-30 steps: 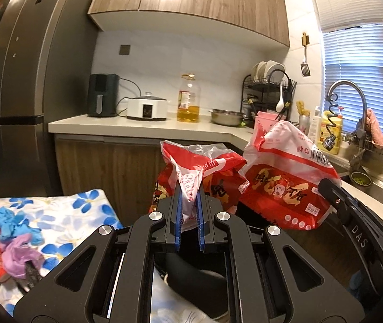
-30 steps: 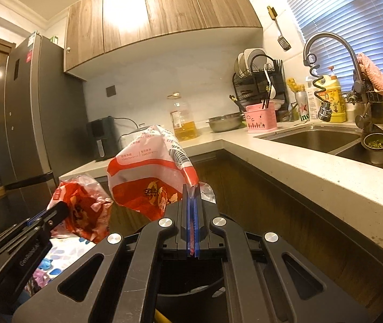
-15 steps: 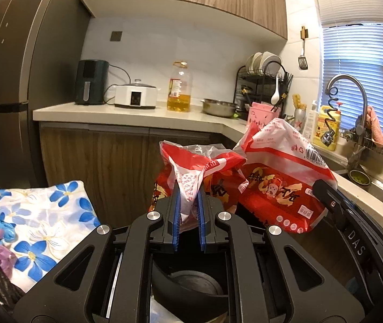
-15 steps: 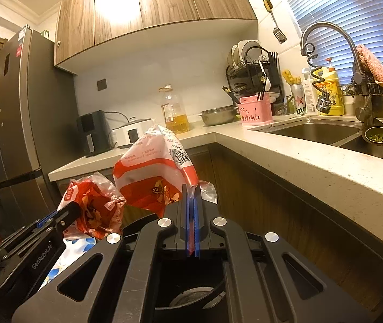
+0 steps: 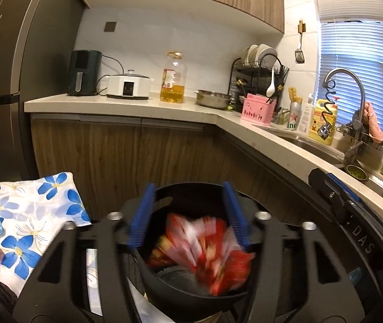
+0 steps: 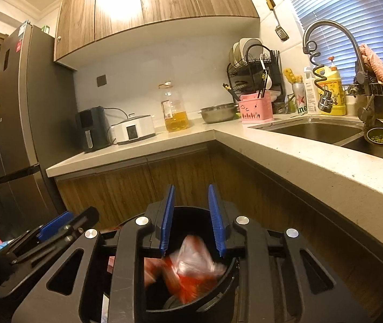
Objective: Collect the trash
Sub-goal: 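Open the left tool over the bin while the right tool releases its bag, then move both open tools back toward the black plastic bags on the table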
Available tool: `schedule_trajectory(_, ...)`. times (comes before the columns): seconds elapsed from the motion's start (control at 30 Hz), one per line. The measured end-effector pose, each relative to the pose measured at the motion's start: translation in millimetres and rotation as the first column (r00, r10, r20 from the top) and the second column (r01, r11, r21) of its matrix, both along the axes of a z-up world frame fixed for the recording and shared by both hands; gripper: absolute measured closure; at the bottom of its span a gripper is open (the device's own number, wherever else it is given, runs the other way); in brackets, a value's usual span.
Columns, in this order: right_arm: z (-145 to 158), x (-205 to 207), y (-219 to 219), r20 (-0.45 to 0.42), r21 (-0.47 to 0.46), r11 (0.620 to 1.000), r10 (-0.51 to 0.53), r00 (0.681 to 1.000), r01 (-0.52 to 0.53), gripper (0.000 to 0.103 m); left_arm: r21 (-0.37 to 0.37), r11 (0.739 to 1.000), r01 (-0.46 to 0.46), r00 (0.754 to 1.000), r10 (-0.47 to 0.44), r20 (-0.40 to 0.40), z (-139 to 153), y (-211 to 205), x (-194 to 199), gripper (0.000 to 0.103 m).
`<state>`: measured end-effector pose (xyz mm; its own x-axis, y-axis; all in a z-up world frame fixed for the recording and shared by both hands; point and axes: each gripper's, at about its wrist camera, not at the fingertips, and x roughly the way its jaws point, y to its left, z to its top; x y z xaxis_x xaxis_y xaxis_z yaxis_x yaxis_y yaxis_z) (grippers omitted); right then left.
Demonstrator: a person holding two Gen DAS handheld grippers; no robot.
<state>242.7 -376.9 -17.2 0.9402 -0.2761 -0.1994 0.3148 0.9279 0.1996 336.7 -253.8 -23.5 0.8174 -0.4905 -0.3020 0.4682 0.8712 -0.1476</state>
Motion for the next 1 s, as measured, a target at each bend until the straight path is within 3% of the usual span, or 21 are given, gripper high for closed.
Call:
schedule_trajectory(0.07,0,-4,1,0.001,0.001,1.0,0.002,1.0,-0.002,0.059,0.005,1.0,-0.018,1.0,0.018,0.0,-1,3,-1,0.035)
schedule_trajectory(0.2,1,-11,4,-0.003,-0.001,1.0,0.008,1.0,-0.008,0.051,0.011,0.999,-0.051,0.999,0.051,0.007,0,12,-9,0.026)
schedule_trajectory(0.53,4,-35,18,-0.023,0.006,0.998,0.06,0.998,-0.06,0.027,0.051,0.984,-0.169,0.986,0.169,0.016,3,47,-43,0.018)
schedule_trajectory(0.7,7,-51,32,-0.024,-0.003,0.996,0.089,0.996,-0.089,0.022,0.054,0.977,-0.209,0.978,0.207,0.025,9,65,-65,0.015)
schedule_trajectory(1.0,14,-81,49,-0.003,-0.021,0.996,0.09,0.996,-0.09,0.022,0.055,0.963,-0.265,0.964,0.263,0.038,16,93,-100,0.014)
